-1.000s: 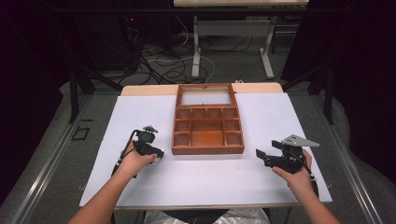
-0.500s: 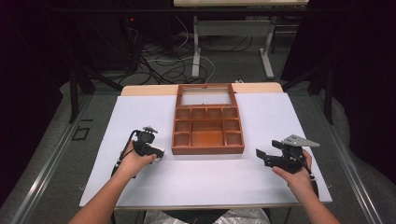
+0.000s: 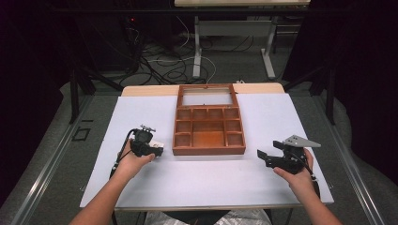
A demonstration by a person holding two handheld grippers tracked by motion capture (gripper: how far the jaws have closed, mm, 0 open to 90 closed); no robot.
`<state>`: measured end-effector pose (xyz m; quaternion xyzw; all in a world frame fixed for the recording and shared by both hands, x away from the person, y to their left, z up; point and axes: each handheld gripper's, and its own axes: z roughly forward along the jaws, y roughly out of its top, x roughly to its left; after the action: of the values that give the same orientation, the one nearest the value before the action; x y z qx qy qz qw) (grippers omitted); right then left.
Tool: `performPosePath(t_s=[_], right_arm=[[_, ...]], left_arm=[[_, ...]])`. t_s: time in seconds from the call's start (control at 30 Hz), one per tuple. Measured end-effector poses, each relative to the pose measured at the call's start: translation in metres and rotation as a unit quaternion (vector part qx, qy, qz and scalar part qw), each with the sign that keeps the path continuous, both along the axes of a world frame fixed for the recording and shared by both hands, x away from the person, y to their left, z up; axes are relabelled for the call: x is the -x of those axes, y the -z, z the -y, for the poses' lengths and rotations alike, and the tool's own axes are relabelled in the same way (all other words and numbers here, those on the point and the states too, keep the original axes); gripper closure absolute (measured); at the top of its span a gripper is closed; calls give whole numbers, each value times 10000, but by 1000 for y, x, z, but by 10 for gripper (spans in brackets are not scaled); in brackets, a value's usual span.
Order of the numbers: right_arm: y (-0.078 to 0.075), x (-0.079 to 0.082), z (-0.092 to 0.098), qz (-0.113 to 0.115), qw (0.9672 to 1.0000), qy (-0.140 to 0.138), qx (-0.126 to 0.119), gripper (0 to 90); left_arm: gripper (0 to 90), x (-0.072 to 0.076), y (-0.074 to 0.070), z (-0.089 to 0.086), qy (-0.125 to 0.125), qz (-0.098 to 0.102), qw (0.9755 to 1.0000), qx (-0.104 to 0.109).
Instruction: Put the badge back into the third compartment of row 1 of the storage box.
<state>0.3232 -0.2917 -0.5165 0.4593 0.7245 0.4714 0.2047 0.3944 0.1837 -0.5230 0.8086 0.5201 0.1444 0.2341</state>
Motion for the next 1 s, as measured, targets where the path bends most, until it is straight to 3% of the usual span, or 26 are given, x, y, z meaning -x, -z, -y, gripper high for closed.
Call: performPosePath(t_s=[0.5, 1.0], right_arm=[[0, -1, -3, 37, 9999, -108, 88, 192], [-5, 1, -9, 148, 9995, -252, 67, 191]], left_arm=[[332, 10, -14, 3, 303, 659, 9973, 104], [332, 26, -29, 8, 621, 1242, 9898, 310]])
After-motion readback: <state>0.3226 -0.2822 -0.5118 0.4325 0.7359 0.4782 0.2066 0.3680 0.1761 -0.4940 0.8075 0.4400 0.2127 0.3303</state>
